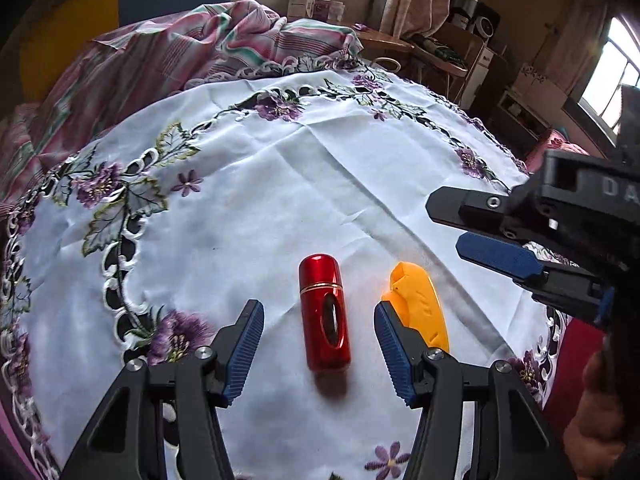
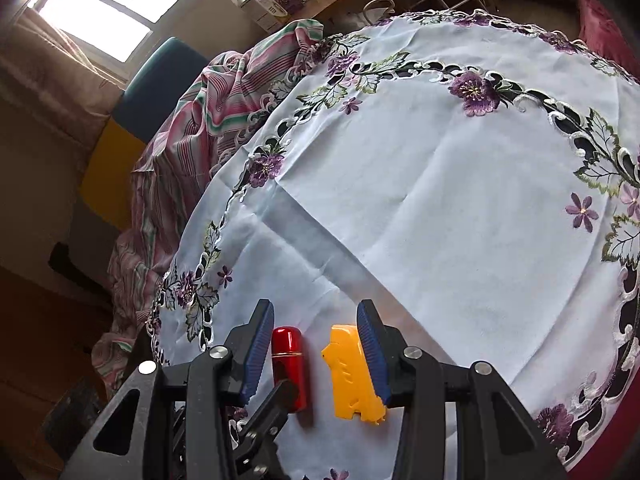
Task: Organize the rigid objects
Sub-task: 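Grasp the red cylinder with the left tool, then grasp the yellow plastic piece with the right tool, then carry the red cylinder into the tray and open left tool while right tool holds yellow piece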
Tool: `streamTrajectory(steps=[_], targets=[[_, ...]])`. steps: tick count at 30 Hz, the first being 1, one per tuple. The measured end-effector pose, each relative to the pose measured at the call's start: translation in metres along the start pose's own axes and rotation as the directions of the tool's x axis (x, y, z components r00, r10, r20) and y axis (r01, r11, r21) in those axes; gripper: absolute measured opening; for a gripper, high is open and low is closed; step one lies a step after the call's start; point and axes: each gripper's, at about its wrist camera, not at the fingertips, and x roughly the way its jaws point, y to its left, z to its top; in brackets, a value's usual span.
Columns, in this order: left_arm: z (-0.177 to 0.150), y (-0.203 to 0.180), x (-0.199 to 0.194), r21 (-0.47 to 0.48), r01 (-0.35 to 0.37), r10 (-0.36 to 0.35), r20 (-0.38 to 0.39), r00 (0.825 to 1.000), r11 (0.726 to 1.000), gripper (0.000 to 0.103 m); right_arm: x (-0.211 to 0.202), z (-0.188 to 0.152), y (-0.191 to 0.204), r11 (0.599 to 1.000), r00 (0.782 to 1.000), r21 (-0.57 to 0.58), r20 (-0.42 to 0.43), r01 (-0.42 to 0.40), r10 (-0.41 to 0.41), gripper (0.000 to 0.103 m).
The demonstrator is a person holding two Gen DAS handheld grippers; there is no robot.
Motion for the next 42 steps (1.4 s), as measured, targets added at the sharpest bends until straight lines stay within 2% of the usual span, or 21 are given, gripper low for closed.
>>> streamTrajectory(steps=[3,4,5,7,14,18,21,24,30,31,32,33,38,42], targets=[[0.003,0.001,0.013,-0.006,0.016,-0.016,-0.018,1.0,1.0,0.058,0.001,0.0,0.0,1.0,1.0,0.0,-0.003,0.001,-0.001,0.044],[0.004,0.001,0.019,-0.009,0.018,-0.019,-0.027,0.999,1.0,0.048,0.002,0.0,0.0,1.0,1.0,-0.003,-0.004,0.002,-0.002,0.044],[0.003,0.003,0.025,-0.015,0.018,-0.019,-0.037,0.999,1.0,0.033,0.002,0.0,0.001,1.0,1.0,-0.007,-0.004,0.007,-0.007,0.044],[0.002,0.004,0.032,-0.019,0.024,-0.025,-0.054,0.998,1.0,0.026,0.003,0.0,0.001,1.0,1.0,-0.017,-0.003,0.024,-0.024,0.044],[-0.015,0.018,0.008,-0.04,0.017,-0.017,-0.006,1.0,0.999,0.026,0.017,-0.004,0.006,0.993,0.994,-0.074,-0.057,0.091,-0.095,0.044],[-0.03,0.024,-0.011,-0.054,-0.024,0.025,0.016,1.0,0.998,0.026,0.03,-0.009,0.01,0.984,0.983,-0.116,-0.113,0.132,-0.145,0.044],[-0.042,0.025,-0.025,-0.055,-0.061,0.063,0.037,0.997,0.997,0.026,0.033,-0.011,0.012,0.976,0.976,-0.143,-0.121,0.165,-0.183,0.044],[-0.053,0.025,-0.034,-0.062,-0.078,0.081,0.051,0.995,0.995,0.026,0.039,-0.013,0.013,0.965,0.965,-0.177,-0.141,0.196,-0.221,0.044],[-0.073,0.027,-0.031,-0.099,-0.099,0.102,0.021,0.995,0.99,0.026,0.052,-0.023,0.022,0.922,0.935,-0.288,-0.165,0.259,-0.315,0.043],[-0.076,0.028,-0.027,-0.1,-0.108,0.109,0.007,0.994,0.989,0.026,0.053,-0.026,0.026,0.904,0.927,-0.324,-0.153,0.279,-0.342,0.039],[-0.078,0.029,-0.022,-0.106,-0.115,0.114,-0.009,0.993,0.988,0.026,0.055,-0.029,0.029,0.884,0.918,-0.356,-0.141,0.303,-0.371,0.026],[-0.08,0.029,-0.021,-0.102,-0.116,0.117,0.001,0.993,0.988,0.026,0.055,-0.03,0.032,0.873,0.914,-0.377,-0.135,0.31,-0.383,0.026],[-0.081,0.028,-0.022,-0.095,-0.122,0.124,0.01,0.992,0.988,0.027,0.052,-0.036,0.048,0.856,0.936,-0.453,-0.112,0.25,-0.332,0.026],[-0.082,0.029,-0.026,-0.097,-0.135,0.137,0.022,0.99,0.986,0.026,0.062,-0.039,0.042,0.865,0.922,-0.447,-0.185,0.229,-0.34,0.027]])
